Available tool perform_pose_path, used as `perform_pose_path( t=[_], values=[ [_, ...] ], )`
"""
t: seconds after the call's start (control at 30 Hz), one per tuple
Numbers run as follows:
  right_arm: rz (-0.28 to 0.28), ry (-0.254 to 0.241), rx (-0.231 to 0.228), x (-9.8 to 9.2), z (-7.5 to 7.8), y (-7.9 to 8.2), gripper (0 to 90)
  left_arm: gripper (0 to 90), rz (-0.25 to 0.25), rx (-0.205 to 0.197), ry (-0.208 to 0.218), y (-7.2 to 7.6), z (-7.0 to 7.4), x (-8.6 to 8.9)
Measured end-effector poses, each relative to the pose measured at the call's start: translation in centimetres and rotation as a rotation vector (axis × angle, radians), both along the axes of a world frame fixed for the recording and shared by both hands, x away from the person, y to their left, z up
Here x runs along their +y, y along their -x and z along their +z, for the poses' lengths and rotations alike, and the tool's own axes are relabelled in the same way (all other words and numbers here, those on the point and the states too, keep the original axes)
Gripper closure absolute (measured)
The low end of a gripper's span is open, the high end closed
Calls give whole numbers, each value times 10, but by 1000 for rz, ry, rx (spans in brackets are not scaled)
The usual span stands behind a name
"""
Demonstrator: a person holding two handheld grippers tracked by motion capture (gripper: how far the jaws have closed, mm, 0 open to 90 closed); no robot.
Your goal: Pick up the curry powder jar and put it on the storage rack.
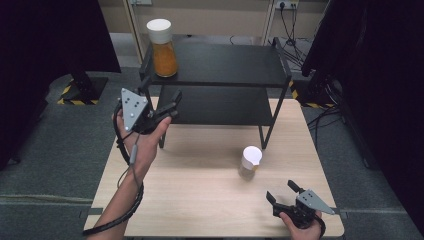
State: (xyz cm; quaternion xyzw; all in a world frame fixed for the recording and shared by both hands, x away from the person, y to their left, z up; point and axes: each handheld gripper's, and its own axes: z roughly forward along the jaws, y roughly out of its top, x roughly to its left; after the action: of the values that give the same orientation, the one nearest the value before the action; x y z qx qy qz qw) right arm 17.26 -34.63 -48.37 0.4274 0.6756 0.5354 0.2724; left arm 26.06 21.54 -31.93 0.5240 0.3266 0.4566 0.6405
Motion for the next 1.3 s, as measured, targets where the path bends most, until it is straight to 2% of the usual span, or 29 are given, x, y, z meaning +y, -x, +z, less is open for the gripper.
perform_pose_path(
  t=[0.27,0.47,0.9,1.07,1.13,1.17,1.3],
  values=[
    [2,2,-1,0,0,0,55,131,-9,-5,5,16,-25,4],
    [1,0,-1,0,0,0,55,132,-16,0,-18,28,-45,6],
    [2,5,-1,0,0,0,55,135,-36,36,-29,51,-86,10],
    [2,6,-3,0,0,0,55,134,-45,71,-30,57,-102,11],
    [2,6,-3,0,0,0,55,134,-51,80,-36,58,-106,12],
    [2,6,-3,0,0,0,55,134,-58,93,-48,59,-112,13],
    [2,6,-4,0,0,0,55,132,-63,122,-55,61,-126,15]
  ],
)
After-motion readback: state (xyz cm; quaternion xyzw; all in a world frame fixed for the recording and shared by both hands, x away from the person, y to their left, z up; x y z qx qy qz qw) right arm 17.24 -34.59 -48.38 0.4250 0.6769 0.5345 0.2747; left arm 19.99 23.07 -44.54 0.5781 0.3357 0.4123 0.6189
